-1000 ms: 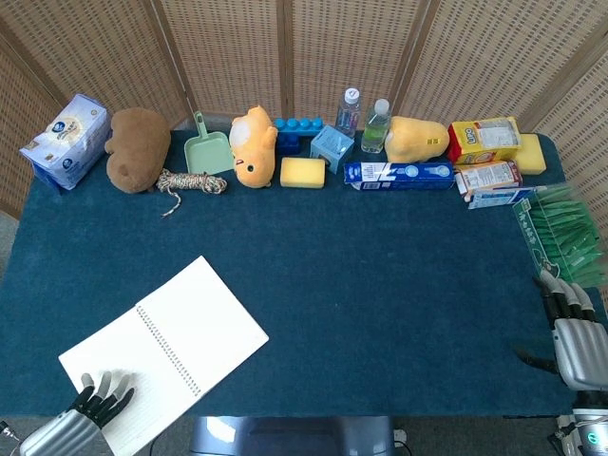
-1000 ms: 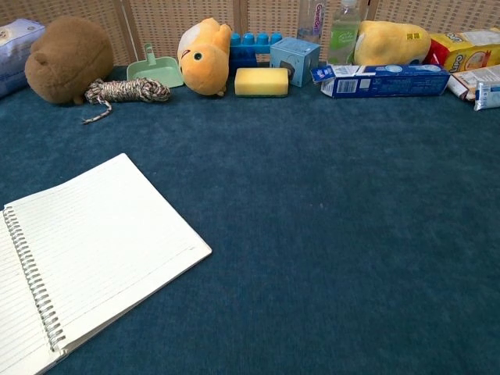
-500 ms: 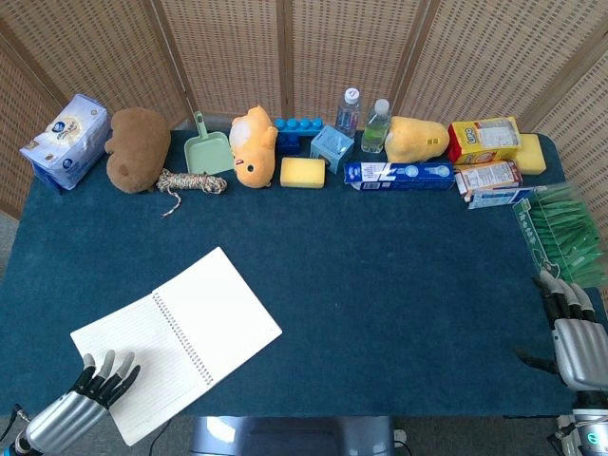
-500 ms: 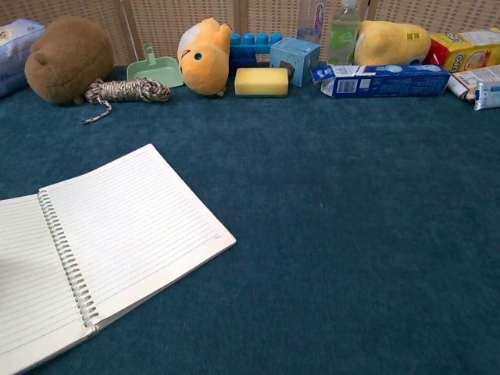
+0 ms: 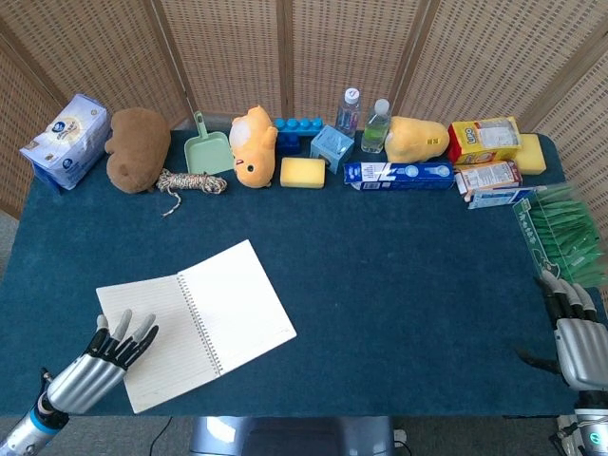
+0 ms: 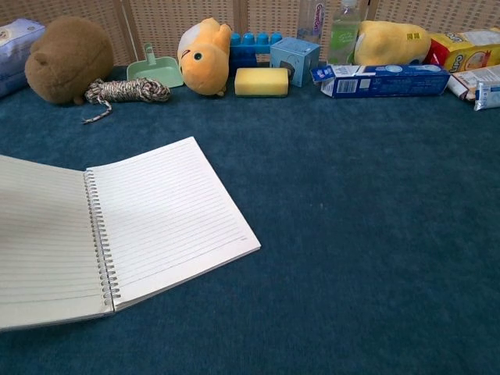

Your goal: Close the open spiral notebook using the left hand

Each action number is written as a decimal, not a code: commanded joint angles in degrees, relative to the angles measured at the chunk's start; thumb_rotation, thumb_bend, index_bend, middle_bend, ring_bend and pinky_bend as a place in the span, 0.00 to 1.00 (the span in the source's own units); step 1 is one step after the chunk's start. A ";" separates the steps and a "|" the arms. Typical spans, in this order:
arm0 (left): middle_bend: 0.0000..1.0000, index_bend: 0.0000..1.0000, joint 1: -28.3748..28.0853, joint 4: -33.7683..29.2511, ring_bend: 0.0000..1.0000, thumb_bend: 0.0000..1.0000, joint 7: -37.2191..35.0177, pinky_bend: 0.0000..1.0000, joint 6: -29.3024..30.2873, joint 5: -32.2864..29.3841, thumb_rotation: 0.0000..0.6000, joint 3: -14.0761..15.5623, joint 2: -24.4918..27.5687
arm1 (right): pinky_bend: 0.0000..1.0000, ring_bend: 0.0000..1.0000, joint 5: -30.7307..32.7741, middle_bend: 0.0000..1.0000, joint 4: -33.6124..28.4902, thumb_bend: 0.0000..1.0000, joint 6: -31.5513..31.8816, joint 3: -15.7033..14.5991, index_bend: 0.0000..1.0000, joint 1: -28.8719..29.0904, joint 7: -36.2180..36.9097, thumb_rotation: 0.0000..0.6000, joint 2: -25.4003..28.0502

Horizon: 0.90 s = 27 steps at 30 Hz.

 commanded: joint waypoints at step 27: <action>0.00 0.01 -18.03 -21.00 0.13 0.33 15.03 0.38 -21.01 -0.21 1.00 -15.07 -6.54 | 0.04 0.00 0.46 0.00 0.16 0.00 -0.39 0.00 0.00 0.09 -0.57 1.00 -0.09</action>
